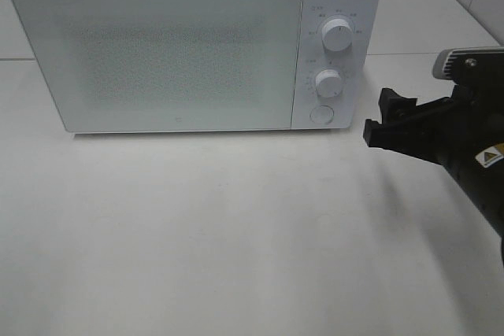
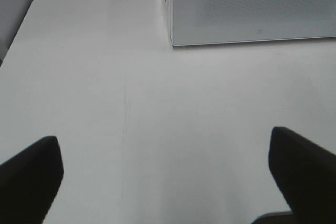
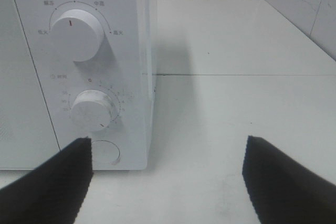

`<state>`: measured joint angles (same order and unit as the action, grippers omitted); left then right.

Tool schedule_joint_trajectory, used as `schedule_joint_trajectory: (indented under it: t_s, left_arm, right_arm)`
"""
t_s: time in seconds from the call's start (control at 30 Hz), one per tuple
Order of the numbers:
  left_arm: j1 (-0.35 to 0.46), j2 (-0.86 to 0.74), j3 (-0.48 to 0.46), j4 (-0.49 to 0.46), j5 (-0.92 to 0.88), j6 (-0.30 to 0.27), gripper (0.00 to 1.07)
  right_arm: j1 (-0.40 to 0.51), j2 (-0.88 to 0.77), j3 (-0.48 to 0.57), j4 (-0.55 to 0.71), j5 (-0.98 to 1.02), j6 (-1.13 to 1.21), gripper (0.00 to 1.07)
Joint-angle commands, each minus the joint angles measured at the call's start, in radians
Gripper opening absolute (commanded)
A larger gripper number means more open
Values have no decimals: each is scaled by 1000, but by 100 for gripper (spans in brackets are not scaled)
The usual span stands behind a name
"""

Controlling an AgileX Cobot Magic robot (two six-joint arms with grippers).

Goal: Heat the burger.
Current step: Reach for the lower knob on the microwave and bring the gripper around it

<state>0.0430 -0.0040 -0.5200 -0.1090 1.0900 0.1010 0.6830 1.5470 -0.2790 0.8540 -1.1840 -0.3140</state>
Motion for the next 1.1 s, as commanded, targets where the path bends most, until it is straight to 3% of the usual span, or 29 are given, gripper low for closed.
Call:
schedule_joint_trajectory:
  t_s: [0.03, 0.3, 1.1]
  left_arm:
    - [0, -17, 2, -3, -15, -4, 100]
    - [0, -17, 2, -3, -15, -4, 100]
    - [0, -17, 2, -3, -15, -4, 100]
  right_arm:
    - [33, 30, -35, 50, -35, -20, 76]
    - [68, 124, -152, 157, -53, -20, 76]
    - [62, 387, -368, 157, -137, -12, 74]
